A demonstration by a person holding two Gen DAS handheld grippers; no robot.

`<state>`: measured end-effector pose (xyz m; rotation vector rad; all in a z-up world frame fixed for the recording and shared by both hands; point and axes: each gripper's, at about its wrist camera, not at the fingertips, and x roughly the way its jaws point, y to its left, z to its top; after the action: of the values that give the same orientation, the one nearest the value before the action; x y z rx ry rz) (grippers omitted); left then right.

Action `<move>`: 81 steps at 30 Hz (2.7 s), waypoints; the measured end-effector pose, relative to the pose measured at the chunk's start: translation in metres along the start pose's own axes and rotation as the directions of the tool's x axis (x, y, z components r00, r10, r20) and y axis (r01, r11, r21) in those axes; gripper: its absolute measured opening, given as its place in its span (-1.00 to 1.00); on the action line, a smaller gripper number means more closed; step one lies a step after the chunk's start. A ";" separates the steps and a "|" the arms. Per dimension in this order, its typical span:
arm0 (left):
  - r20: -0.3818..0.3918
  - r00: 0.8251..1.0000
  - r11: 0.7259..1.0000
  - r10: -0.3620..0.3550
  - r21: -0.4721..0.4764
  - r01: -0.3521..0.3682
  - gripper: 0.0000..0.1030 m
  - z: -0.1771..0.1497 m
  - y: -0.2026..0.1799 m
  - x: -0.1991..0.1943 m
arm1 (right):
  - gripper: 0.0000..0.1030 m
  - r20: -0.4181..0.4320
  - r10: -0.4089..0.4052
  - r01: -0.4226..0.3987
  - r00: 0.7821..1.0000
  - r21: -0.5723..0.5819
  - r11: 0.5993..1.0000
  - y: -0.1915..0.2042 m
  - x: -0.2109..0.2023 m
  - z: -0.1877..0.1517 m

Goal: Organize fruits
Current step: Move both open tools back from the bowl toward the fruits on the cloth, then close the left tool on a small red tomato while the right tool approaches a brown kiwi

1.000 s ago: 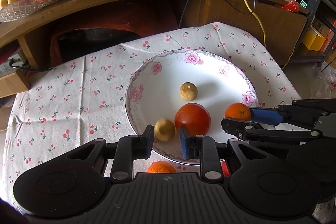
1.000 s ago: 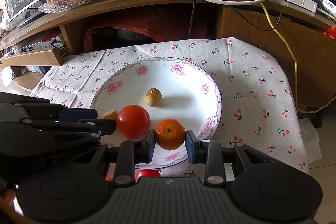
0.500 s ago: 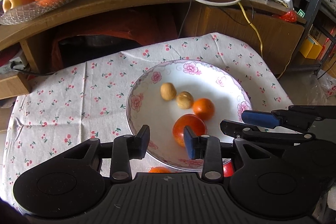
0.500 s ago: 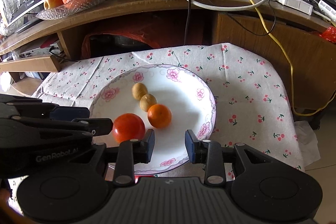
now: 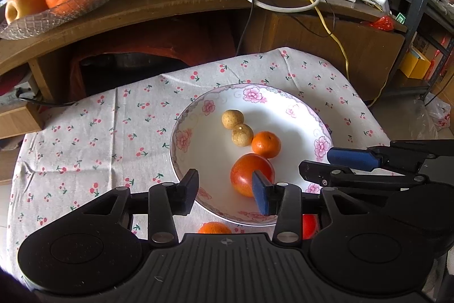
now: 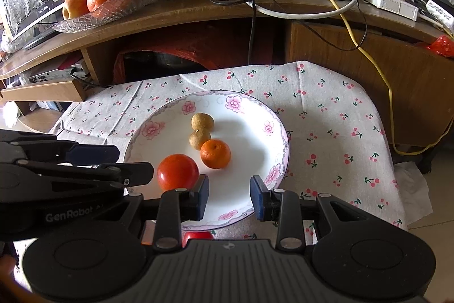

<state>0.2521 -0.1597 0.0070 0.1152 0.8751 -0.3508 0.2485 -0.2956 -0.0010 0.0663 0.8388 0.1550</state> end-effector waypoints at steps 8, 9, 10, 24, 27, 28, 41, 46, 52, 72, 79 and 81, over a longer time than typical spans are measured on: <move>0.000 1.000 1.000 0.004 0.007 -0.004 -0.02 -0.003 -0.001 -0.005 | -0.36 -0.010 0.005 -0.005 1.000 -0.011 1.000 0.004 -0.005 -0.005; 0.001 1.000 1.000 0.005 0.007 -0.005 -0.03 -0.004 -0.001 -0.006 | -0.36 -0.012 0.006 -0.006 1.000 -0.012 1.000 0.005 -0.005 -0.005; 0.001 1.000 1.000 0.005 0.008 -0.005 -0.03 -0.004 -0.001 -0.007 | -0.36 -0.015 0.008 -0.008 1.000 -0.013 1.000 0.006 -0.006 -0.006; -0.017 1.000 1.000 0.005 0.026 -0.005 -0.04 -0.019 0.004 -0.019 | -0.36 -0.066 0.033 -0.037 0.997 -0.050 0.998 0.021 -0.009 -0.020; -0.024 1.000 1.000 0.002 0.030 -0.002 -0.04 -0.024 0.006 -0.021 | -0.36 -0.077 0.039 -0.044 0.996 -0.062 0.997 0.024 -0.009 -0.024; -0.026 1.000 1.000 0.000 0.029 0.001 -0.04 -0.025 0.007 -0.021 | -0.36 -0.080 0.041 -0.046 0.996 -0.066 0.997 0.026 -0.009 -0.025; -0.061 0.997 0.997 -0.046 0.064 0.050 0.16 -0.052 0.032 -0.023 | -0.33 -0.105 0.069 -0.077 0.992 -0.077 0.994 0.035 -0.012 -0.031; -0.084 0.996 0.992 -0.043 0.116 0.052 0.17 -0.061 0.035 -0.012 | -0.32 -0.119 0.083 -0.092 0.989 -0.073 0.993 0.036 -0.010 -0.032; -0.095 0.991 0.977 -0.097 0.180 0.112 0.31 -0.068 0.029 -0.007 | -0.31 -0.137 0.093 -0.105 0.986 -0.081 0.991 0.038 -0.010 -0.034; -0.131 0.985 0.971 -0.109 0.198 0.133 0.29 -0.078 0.054 0.000 | -0.30 -0.174 0.106 -0.118 0.979 -0.061 0.991 0.029 -0.011 -0.040; -0.107 0.990 0.967 -0.097 0.224 0.119 0.25 -0.073 0.049 0.008 | -0.30 -0.183 0.115 -0.129 0.976 -0.067 0.989 0.032 -0.008 -0.041; -0.103 0.989 0.969 -0.106 0.211 0.126 0.12 -0.074 0.050 0.008 | -0.30 -0.180 0.116 -0.130 0.977 -0.068 0.989 0.032 -0.009 -0.041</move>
<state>0.2200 -0.0971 -0.0485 0.2851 0.9345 -0.5543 0.2087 -0.2653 -0.0176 0.0298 1.0046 0.3146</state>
